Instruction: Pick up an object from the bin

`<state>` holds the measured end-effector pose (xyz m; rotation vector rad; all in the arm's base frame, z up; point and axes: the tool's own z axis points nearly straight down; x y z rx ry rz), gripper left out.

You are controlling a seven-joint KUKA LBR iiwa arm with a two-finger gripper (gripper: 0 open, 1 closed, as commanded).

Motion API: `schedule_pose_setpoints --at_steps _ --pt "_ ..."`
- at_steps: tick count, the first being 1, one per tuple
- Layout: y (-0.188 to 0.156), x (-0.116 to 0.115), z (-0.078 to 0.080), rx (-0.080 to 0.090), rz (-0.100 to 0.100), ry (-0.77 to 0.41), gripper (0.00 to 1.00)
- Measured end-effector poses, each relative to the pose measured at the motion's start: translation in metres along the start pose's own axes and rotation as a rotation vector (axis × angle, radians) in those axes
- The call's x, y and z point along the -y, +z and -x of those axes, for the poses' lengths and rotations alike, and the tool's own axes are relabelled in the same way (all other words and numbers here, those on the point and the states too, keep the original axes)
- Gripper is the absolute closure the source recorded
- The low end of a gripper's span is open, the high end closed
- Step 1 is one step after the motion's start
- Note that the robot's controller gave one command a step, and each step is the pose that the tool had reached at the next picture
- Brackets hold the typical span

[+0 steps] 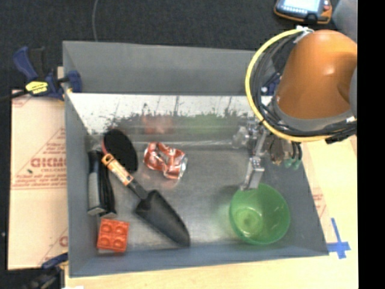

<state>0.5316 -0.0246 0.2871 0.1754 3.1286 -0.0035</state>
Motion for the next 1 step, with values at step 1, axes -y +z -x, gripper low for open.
schedule_pose_setpoints --at_steps 1 --pt "0.0534 0.0135 0.0024 0.002 -0.002 -0.19 0.0"
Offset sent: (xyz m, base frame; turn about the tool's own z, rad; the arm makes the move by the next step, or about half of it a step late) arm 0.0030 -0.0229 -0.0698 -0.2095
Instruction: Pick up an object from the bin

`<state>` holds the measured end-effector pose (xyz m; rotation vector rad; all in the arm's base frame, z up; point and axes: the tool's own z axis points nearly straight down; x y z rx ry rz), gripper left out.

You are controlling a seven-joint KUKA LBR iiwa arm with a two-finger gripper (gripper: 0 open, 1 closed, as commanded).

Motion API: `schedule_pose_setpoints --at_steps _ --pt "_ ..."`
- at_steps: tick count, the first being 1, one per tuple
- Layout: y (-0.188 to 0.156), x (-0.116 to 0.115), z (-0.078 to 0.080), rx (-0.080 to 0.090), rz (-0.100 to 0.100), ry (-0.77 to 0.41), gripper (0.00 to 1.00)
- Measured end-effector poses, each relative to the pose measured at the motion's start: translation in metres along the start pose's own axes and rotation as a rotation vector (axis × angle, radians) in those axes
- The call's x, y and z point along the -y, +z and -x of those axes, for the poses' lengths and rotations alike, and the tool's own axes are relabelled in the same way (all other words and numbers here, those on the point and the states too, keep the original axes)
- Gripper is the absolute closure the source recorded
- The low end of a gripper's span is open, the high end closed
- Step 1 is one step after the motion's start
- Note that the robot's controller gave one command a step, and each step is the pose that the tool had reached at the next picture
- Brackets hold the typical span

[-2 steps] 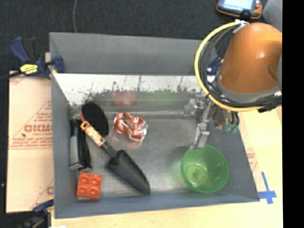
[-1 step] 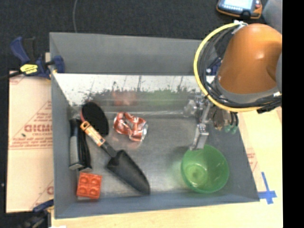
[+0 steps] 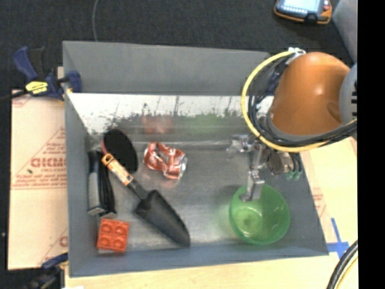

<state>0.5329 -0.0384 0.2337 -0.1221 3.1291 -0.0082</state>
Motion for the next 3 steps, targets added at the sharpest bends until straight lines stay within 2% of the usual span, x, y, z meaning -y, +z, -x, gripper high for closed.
schedule_pose_setpoints --at_steps 1,2,3 --pt "0.016 0.01 0.002 0.0 0.001 -0.016 0.0" --pt "0.052 0.01 0.006 0.004 0.001 0.331 0.0" --pt "0.054 0.009 0.005 0.007 0.0 0.318 0.0"
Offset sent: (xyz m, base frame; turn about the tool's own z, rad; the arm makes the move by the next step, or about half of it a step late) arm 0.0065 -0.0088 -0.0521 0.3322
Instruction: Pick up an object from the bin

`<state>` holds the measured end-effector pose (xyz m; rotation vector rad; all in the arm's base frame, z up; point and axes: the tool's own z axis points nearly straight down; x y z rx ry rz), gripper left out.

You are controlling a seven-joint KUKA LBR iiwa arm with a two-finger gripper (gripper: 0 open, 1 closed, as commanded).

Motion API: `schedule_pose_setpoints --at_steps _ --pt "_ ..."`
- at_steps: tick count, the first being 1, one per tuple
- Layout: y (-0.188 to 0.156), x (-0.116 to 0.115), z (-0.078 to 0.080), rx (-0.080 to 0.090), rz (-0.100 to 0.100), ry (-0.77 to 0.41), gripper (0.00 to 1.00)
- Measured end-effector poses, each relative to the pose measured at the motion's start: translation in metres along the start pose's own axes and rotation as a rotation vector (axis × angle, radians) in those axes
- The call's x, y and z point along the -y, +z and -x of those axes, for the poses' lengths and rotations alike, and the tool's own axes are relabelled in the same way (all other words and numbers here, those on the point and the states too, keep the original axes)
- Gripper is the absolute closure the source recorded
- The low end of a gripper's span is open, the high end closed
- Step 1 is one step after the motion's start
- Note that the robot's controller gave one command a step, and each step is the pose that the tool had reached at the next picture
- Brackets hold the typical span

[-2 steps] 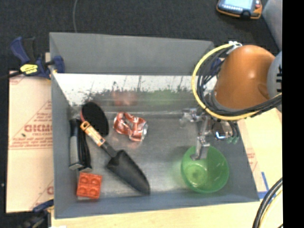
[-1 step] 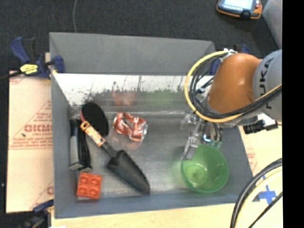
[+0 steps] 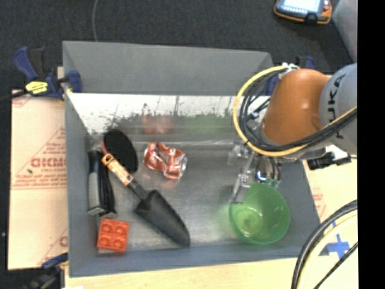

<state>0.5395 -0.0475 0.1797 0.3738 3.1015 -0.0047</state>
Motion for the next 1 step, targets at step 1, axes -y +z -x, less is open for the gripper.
schedule_pose_setpoints --at_steps 1 --pt "-0.0315 0.0185 -0.0368 0.001 0.0 -0.322 0.0"
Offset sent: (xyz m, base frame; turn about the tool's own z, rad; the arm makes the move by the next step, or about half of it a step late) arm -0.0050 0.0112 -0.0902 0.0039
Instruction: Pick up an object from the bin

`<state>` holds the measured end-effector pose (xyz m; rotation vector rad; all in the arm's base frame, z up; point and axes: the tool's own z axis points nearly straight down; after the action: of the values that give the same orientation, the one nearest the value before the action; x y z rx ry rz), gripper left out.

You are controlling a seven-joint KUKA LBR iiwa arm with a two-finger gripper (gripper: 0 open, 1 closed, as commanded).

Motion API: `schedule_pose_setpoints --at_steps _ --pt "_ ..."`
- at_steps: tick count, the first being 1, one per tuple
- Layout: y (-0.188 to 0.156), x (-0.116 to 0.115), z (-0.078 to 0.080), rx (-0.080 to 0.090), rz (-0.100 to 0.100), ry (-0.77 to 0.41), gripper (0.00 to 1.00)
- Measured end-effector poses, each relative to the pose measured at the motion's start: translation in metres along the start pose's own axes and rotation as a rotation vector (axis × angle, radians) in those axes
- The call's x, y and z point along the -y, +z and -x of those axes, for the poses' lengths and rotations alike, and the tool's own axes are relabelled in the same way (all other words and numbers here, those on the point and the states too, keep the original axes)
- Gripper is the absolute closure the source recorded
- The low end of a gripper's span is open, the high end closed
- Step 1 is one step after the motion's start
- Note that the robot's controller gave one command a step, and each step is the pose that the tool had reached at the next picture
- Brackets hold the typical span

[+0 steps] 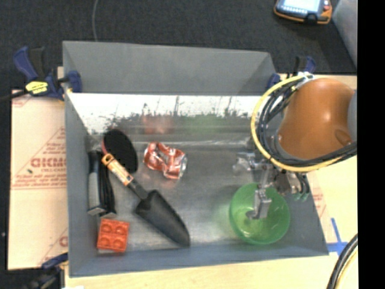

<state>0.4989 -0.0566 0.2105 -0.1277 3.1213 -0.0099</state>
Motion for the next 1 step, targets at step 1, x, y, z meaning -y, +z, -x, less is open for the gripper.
schedule_pose_setpoints --at_steps 1 --pt "0.084 -0.0121 0.0261 0.002 0.001 0.23 0.0"
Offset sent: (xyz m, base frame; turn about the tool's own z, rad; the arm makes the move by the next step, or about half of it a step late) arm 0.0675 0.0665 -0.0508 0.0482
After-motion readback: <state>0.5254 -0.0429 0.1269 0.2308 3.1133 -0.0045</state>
